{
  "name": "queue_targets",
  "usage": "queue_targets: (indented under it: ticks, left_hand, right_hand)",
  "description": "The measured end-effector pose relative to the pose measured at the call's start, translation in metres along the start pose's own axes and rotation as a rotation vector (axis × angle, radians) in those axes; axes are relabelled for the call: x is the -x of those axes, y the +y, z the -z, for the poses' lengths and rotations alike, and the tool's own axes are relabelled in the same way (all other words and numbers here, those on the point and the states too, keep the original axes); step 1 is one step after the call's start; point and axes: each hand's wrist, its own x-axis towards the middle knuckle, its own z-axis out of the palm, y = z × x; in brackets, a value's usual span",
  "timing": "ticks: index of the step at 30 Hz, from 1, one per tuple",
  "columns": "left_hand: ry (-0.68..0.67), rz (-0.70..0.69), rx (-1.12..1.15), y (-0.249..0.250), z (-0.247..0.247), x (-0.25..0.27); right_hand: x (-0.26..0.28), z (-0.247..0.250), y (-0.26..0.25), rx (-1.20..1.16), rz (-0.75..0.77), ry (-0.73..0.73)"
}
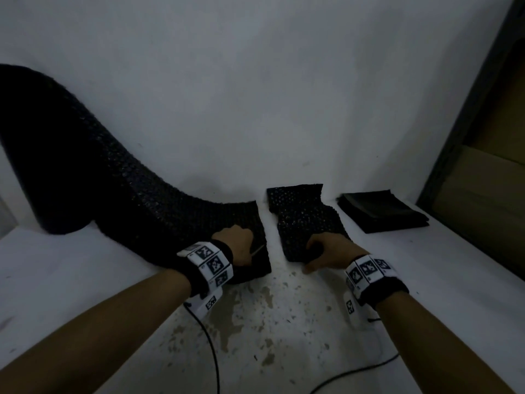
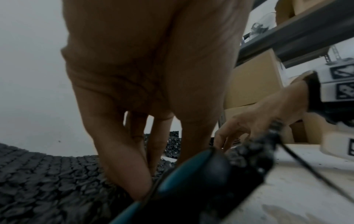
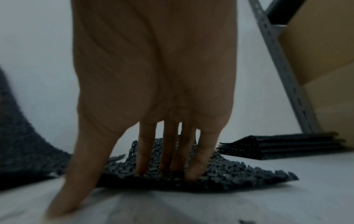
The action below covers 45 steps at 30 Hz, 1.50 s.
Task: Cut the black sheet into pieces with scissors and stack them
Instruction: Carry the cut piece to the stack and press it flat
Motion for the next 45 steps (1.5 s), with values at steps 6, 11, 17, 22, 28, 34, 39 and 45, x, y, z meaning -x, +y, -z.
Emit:
queue_targets:
  ticks: [6, 11, 17, 22, 28, 34, 39, 45]
  left_hand:
    - [-0.077, 0.003, 0.119, -0.008, 0.004, -0.007]
    - [0.08, -0.165, 0.178, -0.003, 0.018, -0.016]
    - [-0.037, -0.316, 0.506, 0.026, 0.026, -0.036]
    - [-0.108, -0.211, 0.85, 0.022, 0.018, -0.049]
    - [-0.103, -0.048, 0.935, 0.012, 0.009, -0.059]
    - [-0.217, -0.007, 0.965, 0.022, 0.011, -0.067]
    - [-0.277, -0.035, 0.863, 0.031, 0.014, -0.078]
    - [-0.185, -0.001, 0.891, 0.045, 0.013, -0.095]
  right_hand:
    - [-0.001, -0.002, 0.009, 0.065, 0.044, 0.097]
    - [0.003, 0.018, 0.003, 0.039, 0.067, -0.008]
    - [0.021, 0.048, -0.029, -0.035, 0.16, -0.082]
    - [0.032, 0.071, -0.018, -0.103, 0.054, -0.061]
    - [0.032, 0.06, 0.026, -0.419, -0.182, -0.085]
    - [0.021, 0.029, 0.047, -0.637, -0.355, -0.009]
    - [0.007, 0.024, 0.059, -0.697, -0.415, 0.132]
    - [0.001, 0.032, 0.068, -0.771, -0.438, 0.111]
